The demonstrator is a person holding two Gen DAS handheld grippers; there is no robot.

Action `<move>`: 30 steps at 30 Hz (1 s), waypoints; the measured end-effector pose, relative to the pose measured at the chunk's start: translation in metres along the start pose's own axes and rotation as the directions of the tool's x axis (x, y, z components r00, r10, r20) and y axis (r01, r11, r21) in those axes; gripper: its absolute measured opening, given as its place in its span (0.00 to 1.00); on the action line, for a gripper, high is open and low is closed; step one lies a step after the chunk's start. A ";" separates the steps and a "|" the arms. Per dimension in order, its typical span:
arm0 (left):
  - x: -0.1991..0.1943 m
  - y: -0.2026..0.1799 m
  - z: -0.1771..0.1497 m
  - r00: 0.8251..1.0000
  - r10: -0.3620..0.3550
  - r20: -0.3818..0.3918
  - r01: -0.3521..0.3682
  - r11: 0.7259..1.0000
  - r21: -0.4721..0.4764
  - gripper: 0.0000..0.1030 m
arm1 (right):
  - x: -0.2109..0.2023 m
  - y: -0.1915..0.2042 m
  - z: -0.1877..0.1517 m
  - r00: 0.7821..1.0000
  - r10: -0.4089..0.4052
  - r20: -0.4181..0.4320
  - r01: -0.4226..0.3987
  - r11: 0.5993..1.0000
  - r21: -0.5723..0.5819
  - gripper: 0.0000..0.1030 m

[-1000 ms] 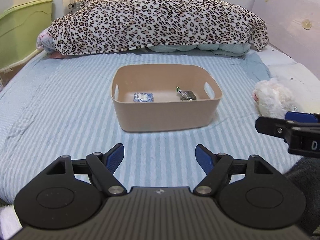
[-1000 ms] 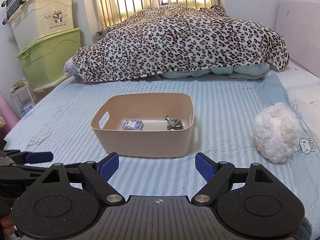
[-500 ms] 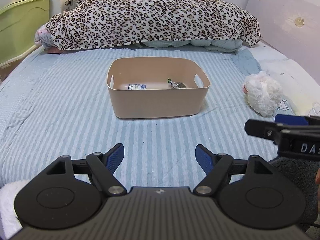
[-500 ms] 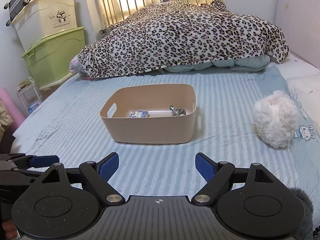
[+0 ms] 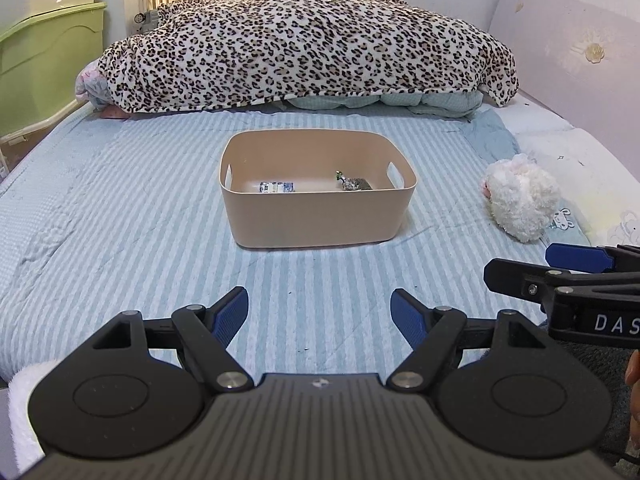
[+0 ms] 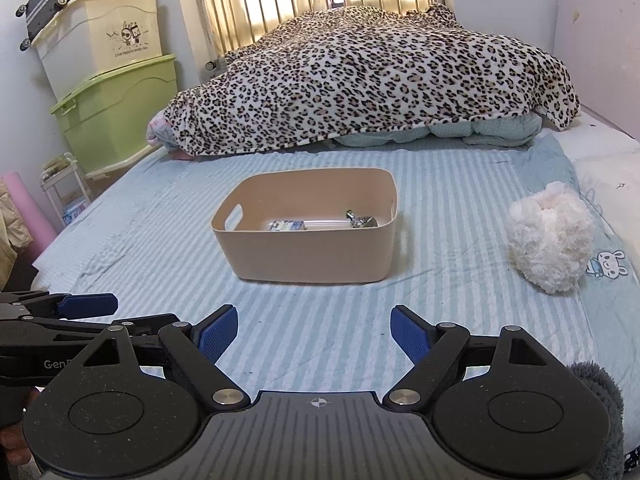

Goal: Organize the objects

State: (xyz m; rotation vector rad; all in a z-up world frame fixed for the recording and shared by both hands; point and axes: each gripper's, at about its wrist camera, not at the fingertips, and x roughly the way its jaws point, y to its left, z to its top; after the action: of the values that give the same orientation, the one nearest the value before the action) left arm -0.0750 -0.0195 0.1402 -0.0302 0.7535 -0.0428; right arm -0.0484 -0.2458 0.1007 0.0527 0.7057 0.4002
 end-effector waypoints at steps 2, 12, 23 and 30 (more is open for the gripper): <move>0.000 -0.001 0.000 1.000 -0.003 0.001 0.003 1.000 0.004 0.77 | -0.001 0.000 0.000 1.000 -0.002 0.005 0.002 1.000 -0.004 0.82; 0.000 -0.003 0.001 1.000 -0.021 0.001 0.021 1.000 0.002 0.77 | -0.004 0.000 0.001 1.000 -0.008 0.008 0.008 1.000 -0.009 0.82; -0.001 -0.005 0.002 1.000 -0.024 0.000 0.024 1.000 -0.006 0.77 | -0.005 0.000 0.001 1.000 -0.011 0.011 0.011 1.000 -0.007 0.82; -0.001 -0.005 0.001 0.999 -0.043 -0.009 0.043 0.999 -0.009 0.77 | -0.005 -0.002 0.002 1.000 -0.012 0.009 0.012 1.000 -0.005 0.82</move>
State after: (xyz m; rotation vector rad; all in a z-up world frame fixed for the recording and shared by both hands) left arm -0.0752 -0.0244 0.1415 -0.0546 0.7619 -0.0807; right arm -0.0497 -0.2494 0.1054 0.0453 0.6957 0.3903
